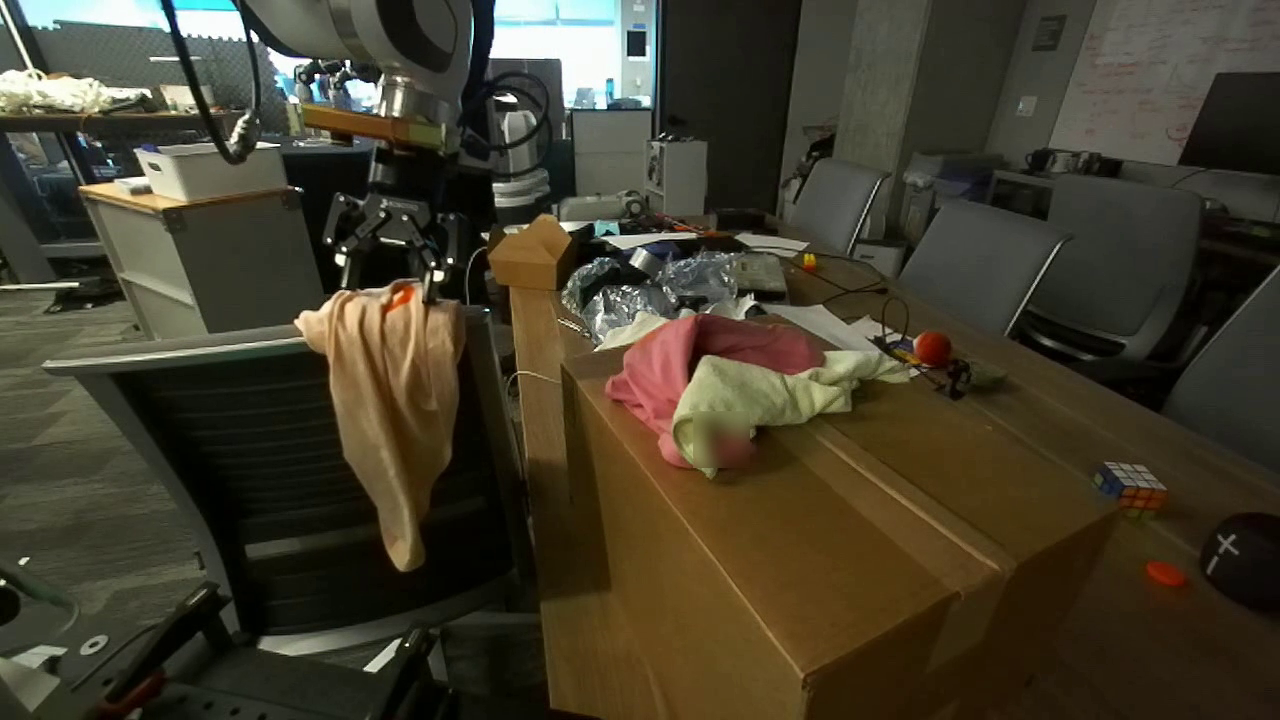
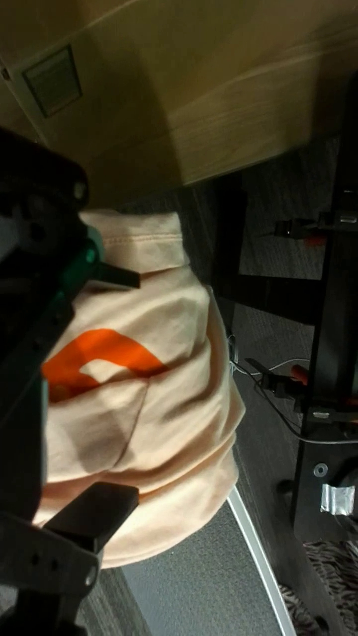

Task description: Put the shirts on the back of the chair onto the box

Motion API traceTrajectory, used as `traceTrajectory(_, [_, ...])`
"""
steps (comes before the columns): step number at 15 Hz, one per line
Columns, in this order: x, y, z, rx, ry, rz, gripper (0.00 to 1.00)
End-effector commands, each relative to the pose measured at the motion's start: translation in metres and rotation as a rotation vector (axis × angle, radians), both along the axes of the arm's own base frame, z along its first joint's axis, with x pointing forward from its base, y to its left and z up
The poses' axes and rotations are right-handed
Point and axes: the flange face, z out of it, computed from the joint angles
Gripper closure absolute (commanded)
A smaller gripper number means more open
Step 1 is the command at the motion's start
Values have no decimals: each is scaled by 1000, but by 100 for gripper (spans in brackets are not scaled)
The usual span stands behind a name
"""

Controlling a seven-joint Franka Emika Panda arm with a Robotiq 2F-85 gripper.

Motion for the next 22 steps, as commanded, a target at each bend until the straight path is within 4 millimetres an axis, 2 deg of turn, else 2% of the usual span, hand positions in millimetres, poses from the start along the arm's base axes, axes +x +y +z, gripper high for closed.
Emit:
traceTrajectory(1, [1, 4, -7, 25, -9, 5, 0])
traceTrajectory(6, [3, 6, -18, 14, 5, 8, 0])
traceTrajectory(10, [3, 4, -19, 13, 6, 4, 0])
traceTrajectory(11, [3, 4, -19, 10, 7, 6, 25])
traceTrajectory(13, [3, 3, -18, 9, 1, 4, 34])
traceTrajectory(20, [3, 1, -16, 7, -1, 1, 88])
traceTrajectory(22, [3, 1, -13, 4, -9, -1, 99])
